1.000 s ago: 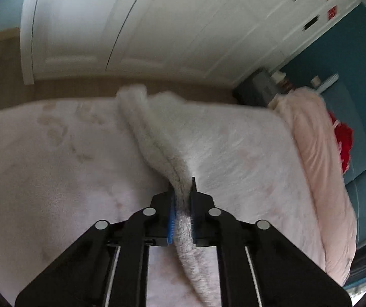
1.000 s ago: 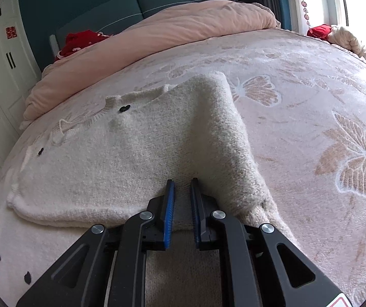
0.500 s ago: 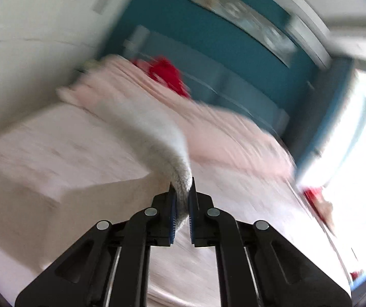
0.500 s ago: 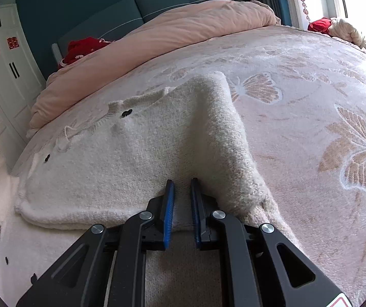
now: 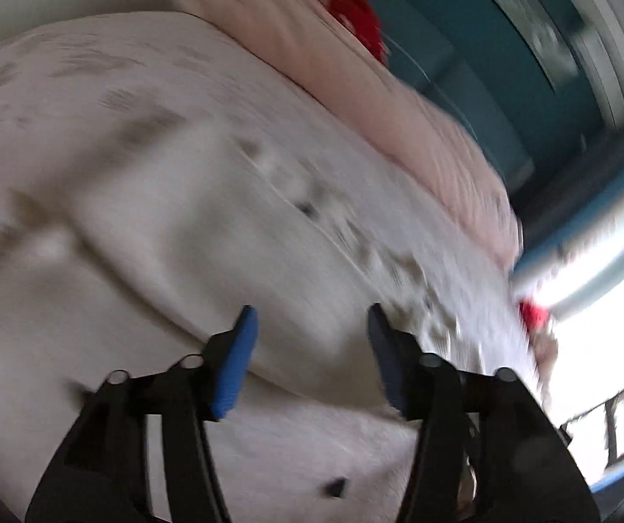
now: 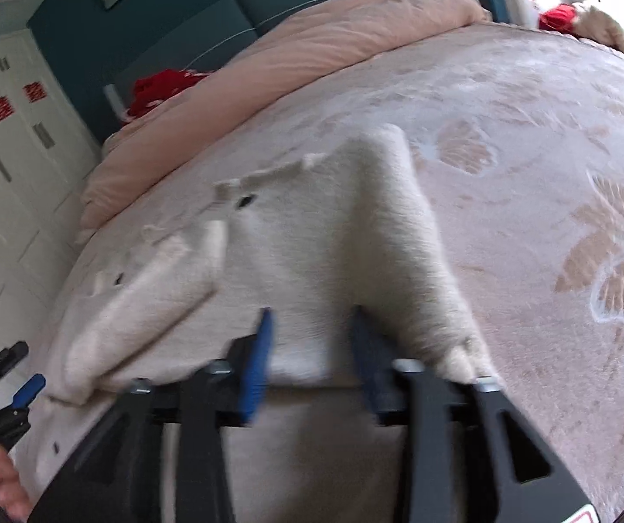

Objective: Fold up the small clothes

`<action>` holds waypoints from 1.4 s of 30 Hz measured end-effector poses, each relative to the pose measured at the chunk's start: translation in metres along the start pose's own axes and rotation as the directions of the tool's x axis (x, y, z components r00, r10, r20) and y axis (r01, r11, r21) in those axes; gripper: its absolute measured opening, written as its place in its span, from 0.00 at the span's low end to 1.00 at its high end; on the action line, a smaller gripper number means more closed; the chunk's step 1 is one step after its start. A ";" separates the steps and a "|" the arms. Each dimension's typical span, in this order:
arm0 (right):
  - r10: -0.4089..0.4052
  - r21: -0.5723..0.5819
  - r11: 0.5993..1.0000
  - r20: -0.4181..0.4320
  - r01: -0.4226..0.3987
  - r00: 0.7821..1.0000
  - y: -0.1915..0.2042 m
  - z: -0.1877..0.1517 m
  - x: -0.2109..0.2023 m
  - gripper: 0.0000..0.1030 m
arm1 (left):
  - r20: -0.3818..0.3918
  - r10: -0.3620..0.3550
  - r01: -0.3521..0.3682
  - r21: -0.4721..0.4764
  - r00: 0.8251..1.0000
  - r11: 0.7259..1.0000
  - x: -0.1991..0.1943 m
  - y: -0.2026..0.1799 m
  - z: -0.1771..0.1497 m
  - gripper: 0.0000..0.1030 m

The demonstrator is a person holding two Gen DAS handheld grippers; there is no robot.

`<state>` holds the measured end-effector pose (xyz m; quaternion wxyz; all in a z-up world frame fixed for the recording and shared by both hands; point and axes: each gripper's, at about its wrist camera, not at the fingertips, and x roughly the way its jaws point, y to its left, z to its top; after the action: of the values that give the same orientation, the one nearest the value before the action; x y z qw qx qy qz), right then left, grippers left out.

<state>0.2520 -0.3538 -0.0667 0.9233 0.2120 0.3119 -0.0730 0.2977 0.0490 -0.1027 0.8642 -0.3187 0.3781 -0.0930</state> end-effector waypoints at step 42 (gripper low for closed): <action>0.200 0.340 0.928 -0.106 -0.154 0.974 -0.022 0.019 0.029 0.17 | 0.066 0.050 -0.033 -0.233 0.997 0.972 0.006 0.087 0.034 0.42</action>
<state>0.2797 -0.3815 -0.0784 0.8537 0.3951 0.3382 -0.0254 0.3193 0.1307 -0.1430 0.8357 -0.4126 0.3620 -0.0187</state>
